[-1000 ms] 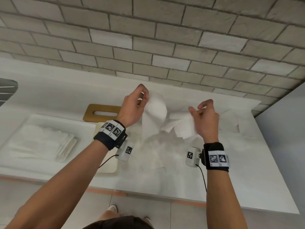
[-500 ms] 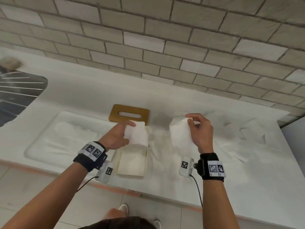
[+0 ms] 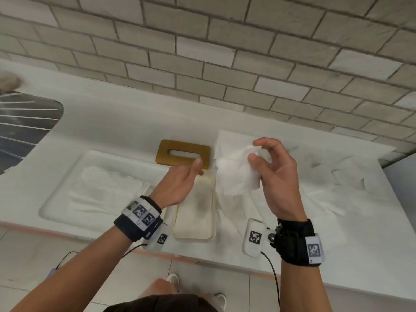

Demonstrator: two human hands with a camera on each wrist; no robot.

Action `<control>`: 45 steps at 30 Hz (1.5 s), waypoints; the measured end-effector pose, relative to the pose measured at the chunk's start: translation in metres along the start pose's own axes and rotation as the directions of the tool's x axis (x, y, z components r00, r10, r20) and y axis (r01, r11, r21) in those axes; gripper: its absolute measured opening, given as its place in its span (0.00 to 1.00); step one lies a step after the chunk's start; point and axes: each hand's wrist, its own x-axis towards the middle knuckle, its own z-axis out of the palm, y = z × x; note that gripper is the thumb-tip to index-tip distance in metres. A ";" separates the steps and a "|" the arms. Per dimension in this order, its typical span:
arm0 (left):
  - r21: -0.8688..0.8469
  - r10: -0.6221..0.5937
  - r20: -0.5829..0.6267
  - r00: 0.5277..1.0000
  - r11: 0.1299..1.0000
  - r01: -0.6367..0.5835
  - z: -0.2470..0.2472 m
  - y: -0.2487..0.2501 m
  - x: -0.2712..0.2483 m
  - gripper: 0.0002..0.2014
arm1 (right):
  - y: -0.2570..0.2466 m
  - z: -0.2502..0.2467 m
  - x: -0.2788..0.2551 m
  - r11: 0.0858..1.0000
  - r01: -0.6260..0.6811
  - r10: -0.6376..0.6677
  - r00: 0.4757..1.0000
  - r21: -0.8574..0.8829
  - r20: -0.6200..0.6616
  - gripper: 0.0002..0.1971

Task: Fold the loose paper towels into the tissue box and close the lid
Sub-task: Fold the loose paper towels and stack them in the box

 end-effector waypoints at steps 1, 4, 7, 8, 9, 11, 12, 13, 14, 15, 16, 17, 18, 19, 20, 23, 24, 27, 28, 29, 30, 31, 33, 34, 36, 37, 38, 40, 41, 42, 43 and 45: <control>-0.266 -0.092 0.049 0.995 0.959 0.102 -0.005 0.010 -0.001 0.41 | -0.003 0.005 -0.005 1.000 0.000 -0.001 1.000 0.028 0.032 0.10; -0.691 -0.165 0.200 0.966 0.675 0.258 -0.019 0.023 0.007 0.49 | 0.005 0.020 -0.021 0.997 -0.054 0.047 0.992 0.053 0.119 0.10; -0.768 -0.077 0.128 0.989 0.623 0.148 -0.028 0.028 0.012 0.22 | 0.031 0.034 -0.038 0.992 -0.106 0.114 0.985 -0.070 0.130 0.10; -0.763 -0.061 0.065 0.996 0.640 0.089 -0.031 0.027 0.014 0.14 | 0.040 0.038 -0.043 0.987 -0.122 0.135 0.983 -0.108 0.128 0.10; -0.747 -0.051 0.009 0.999 0.664 0.040 -0.033 0.024 0.016 0.13 | 0.048 0.042 -0.049 0.982 -0.140 0.156 0.979 -0.129 0.129 0.11; -0.675 0.006 -0.066 0.998 0.736 -0.049 -0.037 0.014 0.020 0.13 | 0.062 0.051 -0.058 0.975 -0.182 0.198 0.972 -0.128 0.130 0.10; -0.618 0.043 -0.094 0.995 0.781 -0.092 -0.039 0.009 0.021 0.13 | 0.068 0.055 -0.061 0.971 -0.203 0.217 0.969 -0.122 0.118 0.10; -0.559 0.068 -0.106 0.992 0.821 -0.116 -0.042 0.005 0.021 0.14 | 0.073 0.059 -0.063 0.967 -0.225 0.237 0.967 -0.118 0.095 0.09; -0.510 0.086 -0.110 0.990 0.850 -0.130 -0.044 0.001 0.022 0.16 | 0.078 0.062 -0.064 0.962 -0.246 0.255 0.965 -0.115 0.067 0.09; -0.462 0.099 -0.112 0.989 0.876 -0.140 -0.046 -0.002 0.022 0.16 | 0.083 0.065 -0.065 0.956 -0.267 0.273 0.961 -0.118 0.036 0.08; -0.418 0.112 -0.114 0.987 0.896 -0.150 -0.048 -0.005 0.022 0.16 | 0.086 0.068 -0.065 0.950 -0.287 0.291 0.957 -0.125 0.010 0.08; -0.369 0.123 -0.124 0.985 0.915 -0.161 -0.050 -0.007 0.022 0.16 | 0.090 0.071 -0.066 0.942 -0.307 0.308 0.951 -0.136 -0.011 0.08; -0.331 0.138 -0.135 0.981 0.927 -0.176 -0.051 -0.009 0.022 0.16 | 0.092 0.073 -0.066 0.934 -0.325 0.326 0.945 -0.146 -0.023 0.08; -0.301 0.154 -0.143 0.978 0.934 -0.192 -0.053 -0.010 0.022 0.16 | 0.093 0.075 -0.066 0.926 -0.342 0.341 0.939 -0.159 -0.029 0.10; -0.276 0.176 -0.143 0.974 0.938 -0.210 -0.055 -0.009 0.022 0.16 | 0.092 0.078 -0.065 0.921 -0.350 0.350 0.936 -0.170 -0.032 0.13; -0.194 0.253 -0.105 0.962 0.943 -0.269 -0.060 -0.003 0.019 0.16 | 0.079 0.085 -0.058 0.961 -0.234 0.226 0.972 -0.145 -0.071 0.19; -0.173 0.272 -0.090 0.958 0.943 -0.284 -0.062 0.000 0.019 0.17 | 0.071 0.085 -0.053 0.979 -0.164 0.154 0.984 -0.119 -0.085 0.20; -0.131 0.281 -0.093 0.955 0.948 -0.291 -0.062 0.007 0.020 0.16 | 0.049 0.087 -0.037 0.998 -0.023 0.023 1.000 -0.057 -0.006 0.13; -0.118 0.283 -0.102 0.954 0.948 -0.294 -0.061 0.010 0.021 0.16 | 0.045 0.088 -0.032 0.997 -0.013 0.016 0.999 -0.074 0.040 0.11; -0.103 0.287 -0.110 0.952 0.949 -0.298 -0.061 0.012 0.021 0.16 | 0.044 0.090 -0.028 0.993 -0.015 0.024 0.997 -0.115 0.073 0.12; -0.090 0.292 -0.114 0.949 0.949 -0.303 -0.061 0.013 0.021 0.17 | 0.044 0.091 -0.024 0.986 -0.018 0.035 0.995 -0.165 0.096 0.15; -0.090 0.297 -0.116 0.948 0.947 -0.308 -0.061 0.015 0.020 0.16 | 0.046 0.091 -0.022 0.978 -0.021 0.045 0.993 -0.207 0.113 0.19; -0.127 0.303 -0.109 0.947 0.941 -0.315 -0.065 0.017 0.018 0.11 | 0.052 0.091 -0.019 0.967 -0.028 0.064 0.989 -0.253 0.135 0.20; -0.150 0.306 -0.101 0.947 0.936 -0.318 -0.067 0.017 0.017 0.11 | 0.055 0.092 -0.018 0.959 -0.022 0.065 0.988 -0.281 0.143 0.18; -0.182 0.318 -0.075 0.945 0.928 -0.326 -0.070 0.017 0.015 0.14 | 0.058 0.093 -0.017 0.945 0.005 0.040 0.991 -0.327 0.130 0.12; -0.170 0.318 -0.066 0.946 0.930 -0.325 -0.071 0.017 0.015 0.15 | 0.058 0.094 -0.017 0.947 0.015 0.019 0.995 -0.322 0.103 0.11; -0.139 0.317 -0.063 0.946 0.936 -0.323 -0.072 0.016 0.016 0.15 | 0.057 0.095 -0.017 0.953 0.024 -0.007 0.998 -0.301 0.058 0.11; -0.022 0.325 -0.088 0.942 0.944 -0.328 -0.074 0.016 0.017 0.12 | 0.055 0.094 -0.014 0.961 0.046 -0.057 0.998 -0.271 -0.032 0.10; 0.044 0.329 -0.113 0.938 0.944 -0.326 -0.075 0.016 0.018 0.10 | 0.056 0.091 -0.010 0.953 0.049 -0.066 0.997 -0.300 -0.047 0.10; 0.096 0.324 -0.144 0.935 0.945 -0.313 -0.078 0.014 0.019 0.09 | 0.058 0.087 -0.005 0.929 0.042 -0.056 0.998 -0.368 -0.030 0.10; 0.130 0.312 -0.177 0.934 0.948 -0.292 -0.082 0.012 0.020 0.08 | 0.062 0.082 0.002 0.881 0.024 -0.021 1.000 -0.472 0.012 0.09; 0.165 0.269 -0.231 0.935 0.958 -0.235 -0.091 0.005 0.021 0.05 | 0.065 0.073 0.014 0.761 0.010 0.075 0.992 -0.649 0.103 0.08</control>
